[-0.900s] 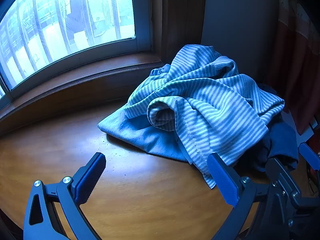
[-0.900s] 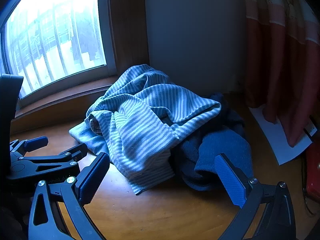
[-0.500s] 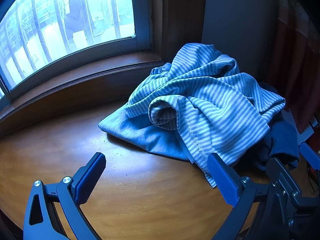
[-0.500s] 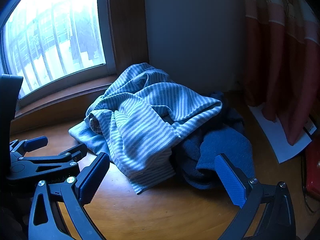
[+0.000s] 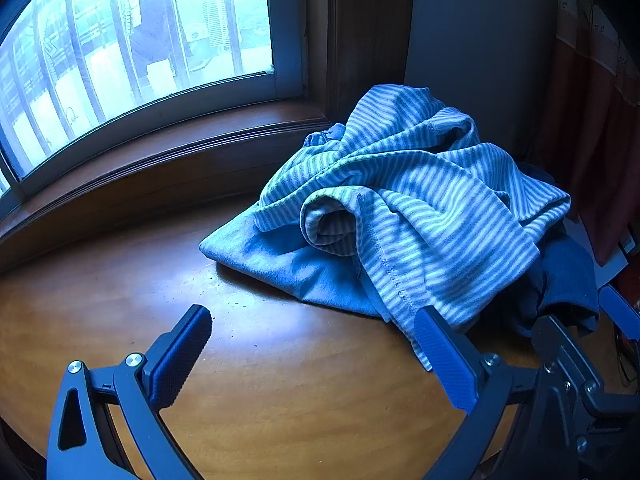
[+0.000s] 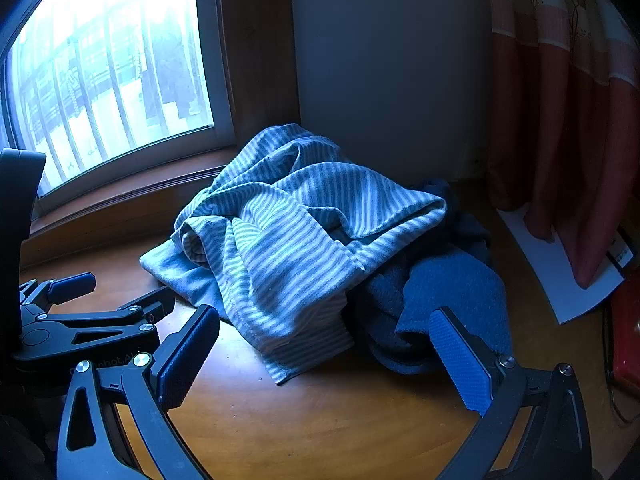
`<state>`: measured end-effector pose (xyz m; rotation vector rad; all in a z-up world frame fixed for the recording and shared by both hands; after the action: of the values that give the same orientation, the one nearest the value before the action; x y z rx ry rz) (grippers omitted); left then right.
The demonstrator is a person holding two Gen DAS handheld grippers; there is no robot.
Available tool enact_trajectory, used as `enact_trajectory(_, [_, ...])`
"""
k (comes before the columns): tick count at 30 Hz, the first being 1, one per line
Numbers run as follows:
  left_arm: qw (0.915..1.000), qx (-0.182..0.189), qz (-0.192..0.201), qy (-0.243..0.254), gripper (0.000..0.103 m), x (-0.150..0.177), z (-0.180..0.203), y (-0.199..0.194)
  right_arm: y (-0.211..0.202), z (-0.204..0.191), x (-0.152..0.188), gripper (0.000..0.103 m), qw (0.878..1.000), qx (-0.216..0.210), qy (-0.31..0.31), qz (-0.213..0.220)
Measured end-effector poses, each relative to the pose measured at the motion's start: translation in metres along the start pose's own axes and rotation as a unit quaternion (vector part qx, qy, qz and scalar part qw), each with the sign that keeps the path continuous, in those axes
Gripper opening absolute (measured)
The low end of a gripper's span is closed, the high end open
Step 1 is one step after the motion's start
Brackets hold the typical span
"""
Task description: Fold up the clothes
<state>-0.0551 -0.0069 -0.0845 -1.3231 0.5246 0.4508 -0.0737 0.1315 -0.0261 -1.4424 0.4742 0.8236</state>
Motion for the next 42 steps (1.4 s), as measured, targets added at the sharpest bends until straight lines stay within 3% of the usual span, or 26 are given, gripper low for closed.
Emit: enact_trajectory(42, [1.0000, 0.000, -0.006, 0.001, 0.103, -0.015, -0.005, 0.017, 0.021, -0.004, -0.010, 0.103, 1.000, -0.007, -0.014, -0.013])
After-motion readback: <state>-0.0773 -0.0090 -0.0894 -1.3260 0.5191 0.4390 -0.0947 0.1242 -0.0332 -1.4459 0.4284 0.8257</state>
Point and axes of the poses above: each gripper's, at about its wrist camera, not at the fingertips, and y roughly the way its jaws point, z to its right, x to its underside, the point moved 10 cm from there along y, roughly the way its jaws point, and after that the axes turned 12 degrees about x, right-handed, at the moved point
